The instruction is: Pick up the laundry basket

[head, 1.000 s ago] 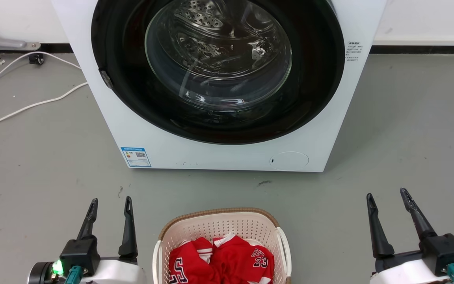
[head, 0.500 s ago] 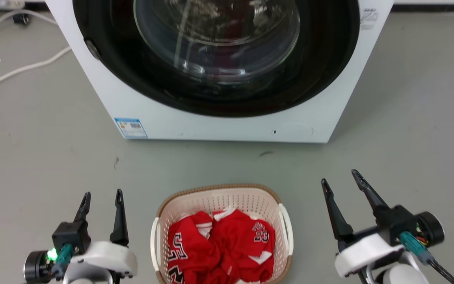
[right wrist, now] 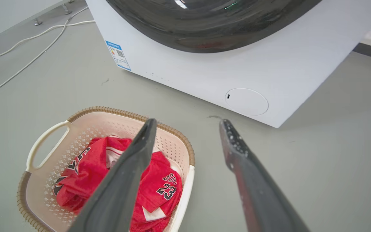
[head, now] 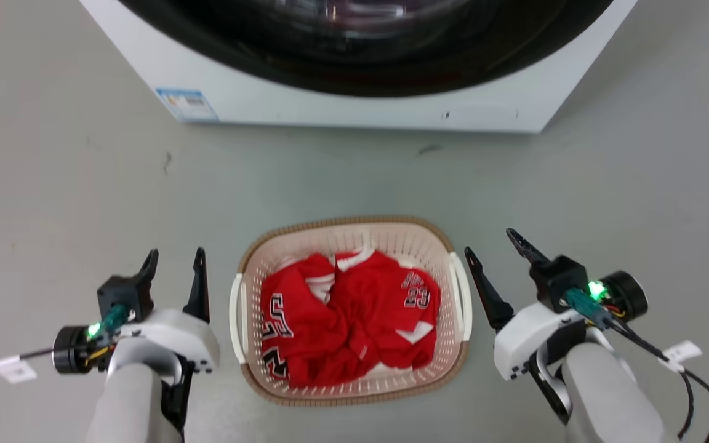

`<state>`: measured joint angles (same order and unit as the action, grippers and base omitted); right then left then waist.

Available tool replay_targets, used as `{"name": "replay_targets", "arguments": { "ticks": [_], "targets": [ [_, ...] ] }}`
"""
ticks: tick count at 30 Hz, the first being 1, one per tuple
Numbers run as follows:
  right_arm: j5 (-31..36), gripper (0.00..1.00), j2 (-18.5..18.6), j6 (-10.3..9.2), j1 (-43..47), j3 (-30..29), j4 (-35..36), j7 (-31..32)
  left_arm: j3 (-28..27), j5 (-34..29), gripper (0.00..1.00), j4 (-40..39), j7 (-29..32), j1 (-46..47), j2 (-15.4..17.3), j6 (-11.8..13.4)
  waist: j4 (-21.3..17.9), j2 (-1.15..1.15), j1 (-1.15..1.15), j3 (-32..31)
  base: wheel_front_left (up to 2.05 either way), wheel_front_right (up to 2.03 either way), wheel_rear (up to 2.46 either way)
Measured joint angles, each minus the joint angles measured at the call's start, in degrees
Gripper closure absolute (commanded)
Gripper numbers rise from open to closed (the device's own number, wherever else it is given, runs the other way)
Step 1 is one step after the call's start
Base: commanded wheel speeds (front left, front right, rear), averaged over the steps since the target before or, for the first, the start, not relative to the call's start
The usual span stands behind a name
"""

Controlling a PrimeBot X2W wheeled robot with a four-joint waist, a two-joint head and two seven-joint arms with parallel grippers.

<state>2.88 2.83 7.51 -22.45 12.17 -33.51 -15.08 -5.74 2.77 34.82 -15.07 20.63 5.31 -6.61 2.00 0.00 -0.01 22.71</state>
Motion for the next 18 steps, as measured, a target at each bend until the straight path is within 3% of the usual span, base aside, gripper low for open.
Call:
{"name": "replay_targets", "arguments": {
  "ticks": [18],
  "targets": [
    [1.6,0.00,0.0,0.00,-16.9,4.6,-24.5,0.0,6.1,4.1,0.00,19.9,0.0,15.0,1.9,-0.8,0.3,0.00,0.00,15.6,0.00,0.00,0.00]
  ]
}}
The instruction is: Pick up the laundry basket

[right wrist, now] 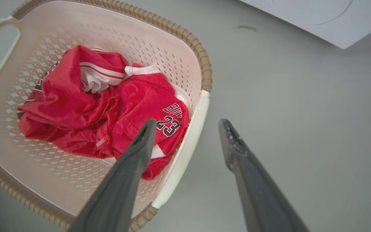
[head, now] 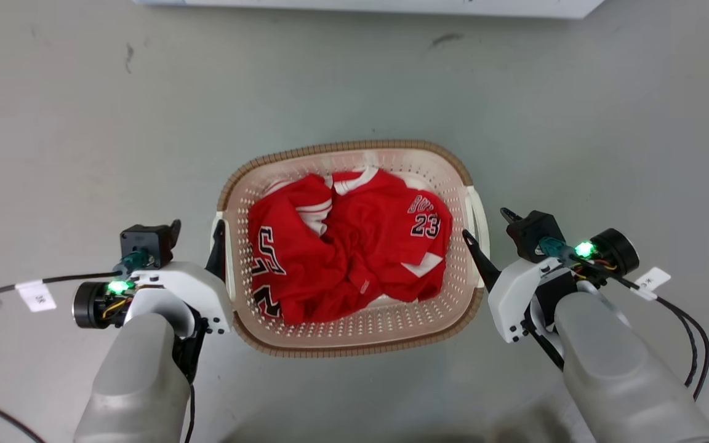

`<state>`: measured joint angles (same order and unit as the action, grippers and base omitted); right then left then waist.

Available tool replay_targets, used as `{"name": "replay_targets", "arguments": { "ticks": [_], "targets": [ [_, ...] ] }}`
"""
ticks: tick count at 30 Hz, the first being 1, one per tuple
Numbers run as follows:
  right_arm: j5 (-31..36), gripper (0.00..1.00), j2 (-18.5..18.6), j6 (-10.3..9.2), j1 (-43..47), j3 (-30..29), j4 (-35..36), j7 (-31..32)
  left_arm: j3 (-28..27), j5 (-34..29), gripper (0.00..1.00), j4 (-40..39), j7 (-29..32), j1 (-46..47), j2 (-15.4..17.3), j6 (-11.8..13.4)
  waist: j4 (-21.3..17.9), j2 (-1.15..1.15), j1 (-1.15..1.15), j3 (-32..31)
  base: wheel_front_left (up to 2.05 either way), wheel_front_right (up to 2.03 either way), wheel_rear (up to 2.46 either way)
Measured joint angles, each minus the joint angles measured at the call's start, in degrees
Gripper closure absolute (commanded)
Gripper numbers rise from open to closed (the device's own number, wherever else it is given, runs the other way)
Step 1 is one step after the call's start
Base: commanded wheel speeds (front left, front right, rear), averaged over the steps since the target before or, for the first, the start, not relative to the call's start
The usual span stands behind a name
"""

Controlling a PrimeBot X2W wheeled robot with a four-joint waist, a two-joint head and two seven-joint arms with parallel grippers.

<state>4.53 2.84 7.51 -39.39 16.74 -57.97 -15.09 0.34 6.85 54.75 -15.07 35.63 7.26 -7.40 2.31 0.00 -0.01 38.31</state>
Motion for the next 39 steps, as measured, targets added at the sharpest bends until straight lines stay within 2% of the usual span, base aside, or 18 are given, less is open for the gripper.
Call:
{"name": "replay_targets", "arguments": {
  "ticks": [10,22,23,24,25,39],
  "targets": [
    [-2.6,0.00,0.0,0.00,-6.4,4.5,-11.2,0.0,4.2,3.2,0.00,6.6,0.0,4.4,0.8,0.0,0.4,0.00,0.00,4.9,0.00,0.00,0.00],
    [-6.4,0.00,0.0,0.00,-9.4,9.1,-14.1,1.4,8.2,6.1,0.00,11.1,0.0,7.2,0.6,0.0,0.8,0.00,0.00,8.4,0.00,0.00,0.00],
    [-6.8,0.00,0.0,0.00,-9.4,9.5,-14.2,1.4,8.4,6.1,0.22,11.6,0.0,7.5,0.6,0.0,0.8,0.00,0.00,8.6,0.00,0.00,0.00],
    [-7.0,0.76,0.0,0.00,-9.5,9.9,-14.3,1.4,8.6,6.2,0.82,12.0,0.0,7.7,0.6,0.0,0.8,0.00,0.00,8.7,0.00,0.00,0.00],
    [-7.1,1.00,0.0,0.00,-9.6,10.2,-14.4,1.5,8.8,6.5,1.00,12.1,0.0,7.8,0.6,0.0,0.7,0.00,0.01,8.8,0.00,0.00,0.00],
    [-11.8,1.00,0.1,-0.14,-10.1,15.2,-14.8,2.6,13.2,8.9,1.00,14.3,0.0,8.4,0.2,-0.1,0.7,0.00,0.00,5.7,0.00,0.00,0.00]
  ]
}}
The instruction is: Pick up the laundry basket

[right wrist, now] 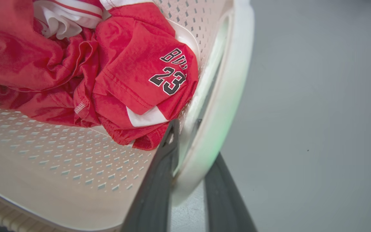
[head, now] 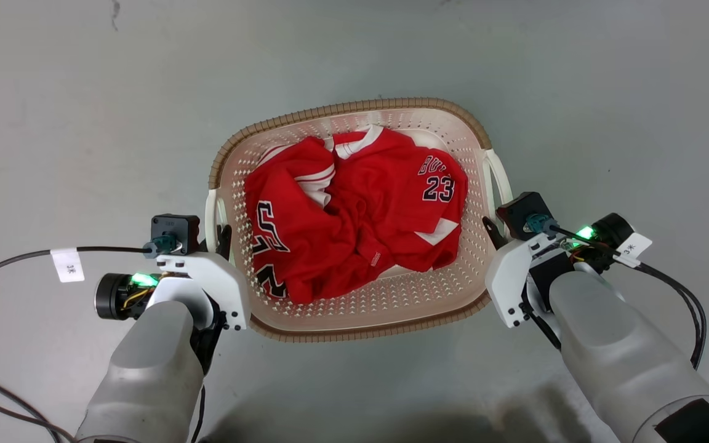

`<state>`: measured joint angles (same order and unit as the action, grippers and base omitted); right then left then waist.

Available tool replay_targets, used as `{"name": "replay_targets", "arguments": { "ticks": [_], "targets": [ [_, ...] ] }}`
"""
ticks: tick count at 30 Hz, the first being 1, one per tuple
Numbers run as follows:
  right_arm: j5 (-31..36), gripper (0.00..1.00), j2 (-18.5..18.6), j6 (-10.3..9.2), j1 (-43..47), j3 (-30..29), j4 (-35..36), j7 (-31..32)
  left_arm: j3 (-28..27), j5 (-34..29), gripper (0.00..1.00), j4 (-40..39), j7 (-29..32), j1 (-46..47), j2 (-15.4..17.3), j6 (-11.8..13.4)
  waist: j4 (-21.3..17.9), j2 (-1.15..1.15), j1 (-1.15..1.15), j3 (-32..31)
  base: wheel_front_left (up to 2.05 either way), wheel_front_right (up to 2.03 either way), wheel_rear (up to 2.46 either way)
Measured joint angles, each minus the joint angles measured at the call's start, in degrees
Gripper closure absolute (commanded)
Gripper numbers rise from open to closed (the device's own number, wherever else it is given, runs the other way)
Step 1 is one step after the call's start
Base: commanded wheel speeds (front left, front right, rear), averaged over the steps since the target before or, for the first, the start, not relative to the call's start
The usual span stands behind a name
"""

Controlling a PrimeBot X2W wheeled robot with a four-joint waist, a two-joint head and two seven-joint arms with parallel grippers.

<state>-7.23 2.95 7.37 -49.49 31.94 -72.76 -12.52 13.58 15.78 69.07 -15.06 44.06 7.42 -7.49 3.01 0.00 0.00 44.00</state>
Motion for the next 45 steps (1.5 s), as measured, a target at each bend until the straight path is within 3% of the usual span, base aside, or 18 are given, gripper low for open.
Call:
{"name": "replay_targets", "arguments": {
  "ticks": [16,45],
  "targets": [
    [-4.9,1.00,0.0,0.00,3.1,4.5,-0.6,4.2,5.6,5.1,1.00,2.7,1.7,-1.4,0.3,0.0,-0.3,0.00,0.00,-6.1,0.00,0.00,0.00],
    [-25.1,1.00,1.6,-0.03,11.1,19.6,2.2,18.7,23.3,22.2,1.00,-1.2,22.0,-8.7,2.5,0.2,-3.3,0.00,0.01,-28.4,0.00,0.00,0.00]
  ]
}}
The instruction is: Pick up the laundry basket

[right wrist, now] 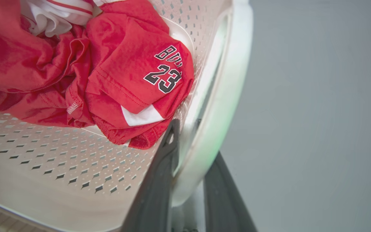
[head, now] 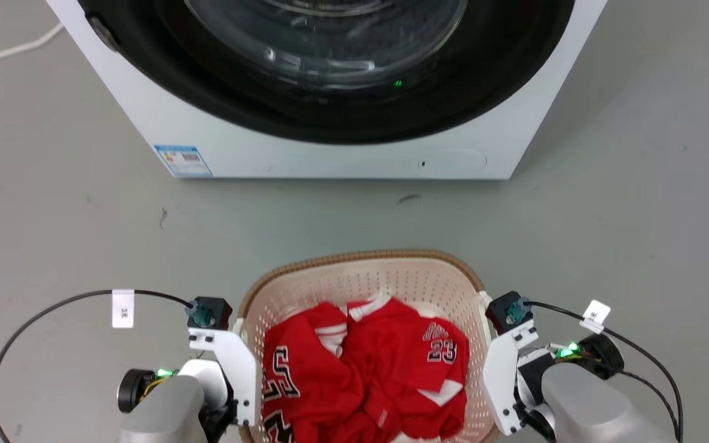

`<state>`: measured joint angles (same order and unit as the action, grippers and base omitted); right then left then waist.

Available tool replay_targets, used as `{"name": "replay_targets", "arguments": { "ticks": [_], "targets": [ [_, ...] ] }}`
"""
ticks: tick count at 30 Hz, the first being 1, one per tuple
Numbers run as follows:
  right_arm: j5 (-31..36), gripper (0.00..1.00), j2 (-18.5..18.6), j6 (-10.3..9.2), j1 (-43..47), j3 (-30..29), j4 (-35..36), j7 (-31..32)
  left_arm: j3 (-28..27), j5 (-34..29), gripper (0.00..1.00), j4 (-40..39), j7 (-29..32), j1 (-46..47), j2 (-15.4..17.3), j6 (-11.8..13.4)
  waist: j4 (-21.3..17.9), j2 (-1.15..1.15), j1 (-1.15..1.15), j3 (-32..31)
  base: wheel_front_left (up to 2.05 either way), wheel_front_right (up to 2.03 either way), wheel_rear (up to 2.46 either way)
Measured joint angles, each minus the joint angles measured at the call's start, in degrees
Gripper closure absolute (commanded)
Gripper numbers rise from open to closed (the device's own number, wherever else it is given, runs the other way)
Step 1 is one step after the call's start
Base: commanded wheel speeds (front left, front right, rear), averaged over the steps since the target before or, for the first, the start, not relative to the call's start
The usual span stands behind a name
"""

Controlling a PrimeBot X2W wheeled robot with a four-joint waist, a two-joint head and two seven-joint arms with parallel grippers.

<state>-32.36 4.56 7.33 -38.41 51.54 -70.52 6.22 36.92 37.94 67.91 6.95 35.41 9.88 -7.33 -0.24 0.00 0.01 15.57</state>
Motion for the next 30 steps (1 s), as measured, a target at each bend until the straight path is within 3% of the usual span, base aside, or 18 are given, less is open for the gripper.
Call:
{"name": "replay_targets", "arguments": {
  "ticks": [20,30],
  "targets": [
    [-13.8,1.00,3.0,0.01,4.9,11.8,4.5,10.6,11.2,11.2,1.00,-3.2,12.6,-4.9,2.1,0.0,-0.3,0.00,0.00,-11.5,0.00,0.00,0.00],
    [-19.6,1.00,4.0,0.01,6.1,16.4,5.4,13.5,15.5,14.9,1.00,-3.7,15.6,-6.1,2.4,0.1,-0.2,0.00,0.00,-15.1,0.00,0.00,0.00]
  ]
}}
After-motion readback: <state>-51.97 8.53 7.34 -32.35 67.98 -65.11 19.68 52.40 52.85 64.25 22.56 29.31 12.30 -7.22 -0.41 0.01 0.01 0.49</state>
